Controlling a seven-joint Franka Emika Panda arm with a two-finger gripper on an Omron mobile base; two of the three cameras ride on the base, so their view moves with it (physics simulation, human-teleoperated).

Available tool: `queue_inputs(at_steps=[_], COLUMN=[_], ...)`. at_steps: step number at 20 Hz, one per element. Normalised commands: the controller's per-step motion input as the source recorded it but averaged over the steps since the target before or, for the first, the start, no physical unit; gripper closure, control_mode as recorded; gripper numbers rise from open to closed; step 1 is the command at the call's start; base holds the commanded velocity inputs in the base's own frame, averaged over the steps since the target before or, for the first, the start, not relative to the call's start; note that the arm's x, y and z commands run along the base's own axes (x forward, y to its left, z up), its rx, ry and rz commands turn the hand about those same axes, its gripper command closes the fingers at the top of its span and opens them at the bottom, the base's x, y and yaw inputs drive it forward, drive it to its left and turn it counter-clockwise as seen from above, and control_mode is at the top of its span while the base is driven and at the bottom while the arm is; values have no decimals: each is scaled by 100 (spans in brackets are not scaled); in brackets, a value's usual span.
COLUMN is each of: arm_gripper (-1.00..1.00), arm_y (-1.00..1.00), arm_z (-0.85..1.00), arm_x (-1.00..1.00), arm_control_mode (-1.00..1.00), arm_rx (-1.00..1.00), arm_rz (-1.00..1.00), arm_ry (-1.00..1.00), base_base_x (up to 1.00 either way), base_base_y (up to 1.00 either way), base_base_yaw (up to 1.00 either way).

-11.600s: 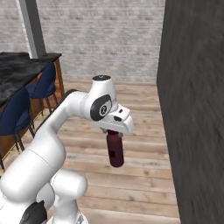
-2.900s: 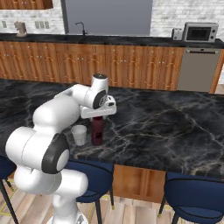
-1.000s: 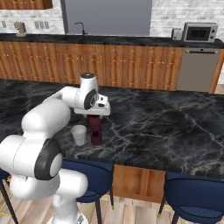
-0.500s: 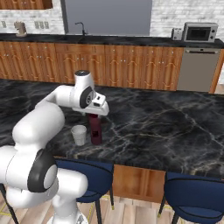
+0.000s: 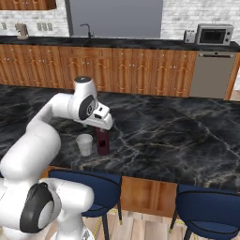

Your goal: There is a wine glass and glass cup on the dining counter. Place the wine bottle next to the wine glass and the juice bottle next to the glass cup.

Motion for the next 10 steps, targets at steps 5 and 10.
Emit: queue_inputs(at_steps=[5,10], arm_gripper=[-100,-100], arm_y=[5,12], arm_z=[14,12], arm_x=[-48,-45], arm_control_mode=[-100,-100], arm_rx=[1,1], arm_rz=[5,9], arm_ry=[0,0], base_base_x=[0,0], base_base_y=[0,0], base_base_yaw=[0,0])
